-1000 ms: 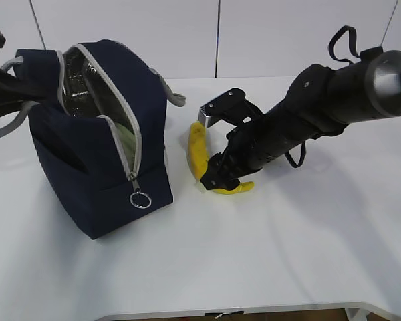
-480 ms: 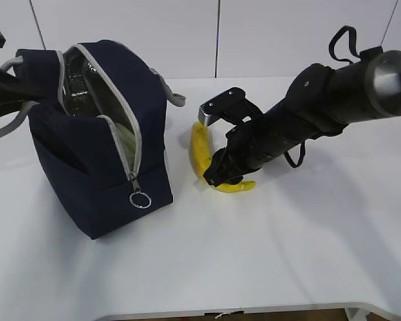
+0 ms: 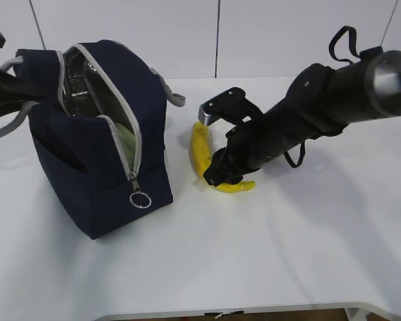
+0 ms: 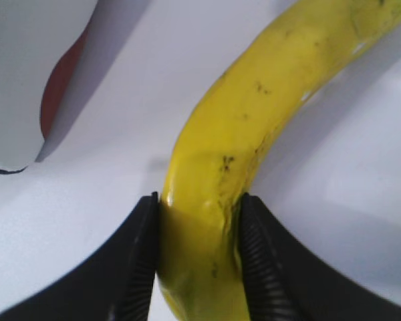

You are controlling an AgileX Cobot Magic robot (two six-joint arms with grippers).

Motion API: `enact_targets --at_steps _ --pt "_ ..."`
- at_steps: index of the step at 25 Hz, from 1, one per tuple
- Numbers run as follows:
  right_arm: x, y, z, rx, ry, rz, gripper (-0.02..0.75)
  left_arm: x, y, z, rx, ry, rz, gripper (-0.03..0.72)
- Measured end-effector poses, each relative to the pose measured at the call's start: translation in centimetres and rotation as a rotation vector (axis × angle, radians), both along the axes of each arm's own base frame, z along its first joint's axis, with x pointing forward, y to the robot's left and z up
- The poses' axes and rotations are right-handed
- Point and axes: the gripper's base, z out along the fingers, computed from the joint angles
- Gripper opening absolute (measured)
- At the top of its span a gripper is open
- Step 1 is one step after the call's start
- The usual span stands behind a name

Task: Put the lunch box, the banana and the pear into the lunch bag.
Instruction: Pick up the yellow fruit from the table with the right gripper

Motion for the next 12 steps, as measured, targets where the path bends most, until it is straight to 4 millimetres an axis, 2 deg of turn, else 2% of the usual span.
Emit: enact_targets --at_steps 12 --pt "-0.06 0.03 0.42 0.012 -0.002 -0.004 0.300 0.00 0.00 0.00 0.001 -0.001 -0.001 -0.013"
